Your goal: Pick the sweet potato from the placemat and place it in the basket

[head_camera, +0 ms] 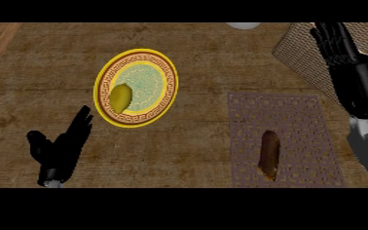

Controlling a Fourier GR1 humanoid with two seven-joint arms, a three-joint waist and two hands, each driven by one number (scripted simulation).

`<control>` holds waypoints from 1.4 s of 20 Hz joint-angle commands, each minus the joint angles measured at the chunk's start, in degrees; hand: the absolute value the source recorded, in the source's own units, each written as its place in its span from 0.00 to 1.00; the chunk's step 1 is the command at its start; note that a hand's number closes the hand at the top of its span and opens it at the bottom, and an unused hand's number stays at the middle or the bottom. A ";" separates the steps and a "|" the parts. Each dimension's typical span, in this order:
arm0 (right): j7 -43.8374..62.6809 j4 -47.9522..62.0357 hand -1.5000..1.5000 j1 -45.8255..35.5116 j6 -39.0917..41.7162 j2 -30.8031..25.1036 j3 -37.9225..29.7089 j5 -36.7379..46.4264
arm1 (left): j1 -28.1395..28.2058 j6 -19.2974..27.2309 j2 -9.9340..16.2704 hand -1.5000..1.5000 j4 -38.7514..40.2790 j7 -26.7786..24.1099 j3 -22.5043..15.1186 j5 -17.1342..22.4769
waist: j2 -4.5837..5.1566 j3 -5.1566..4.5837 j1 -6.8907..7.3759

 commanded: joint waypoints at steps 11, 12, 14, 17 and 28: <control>1.06 4.75 0.00 -3.53 9.99 -3.14 27.25 28.85 | -13.87 -0.51 6.92 0.50 -1.14 5.29 3.65 -2.49 | -2.37 0.53 1.68; 3.50 4.80 0.00 -4.29 4.01 3.47 29.73 31.87 | -16.07 0.67 6.20 0.50 -0.91 6.92 2.74 -3.47 | -2.34 0.56 1.49; 9.35 3.94 0.00 -2.46 -3.08 9.66 33.56 37.39 | -14.21 -1.18 7.86 0.50 0.06 5.54 4.73 -2.35 | -2.74 0.49 1.09; 25.30 4.53 0.00 -8.50 -4.08 16.20 35.86 43.39 | -12.68 -1.92 7.44 0.50 0.51 3.90 4.57 -2.76 | -2.85 0.42 1.21; 64.96 13.18 0.00 -33.69 25.32 16.37 36.83 50.30 | -16.65 -0.50 6.41 0.50 2.46 5.86 4.45 -3.61 | -3.41 0.09 1.29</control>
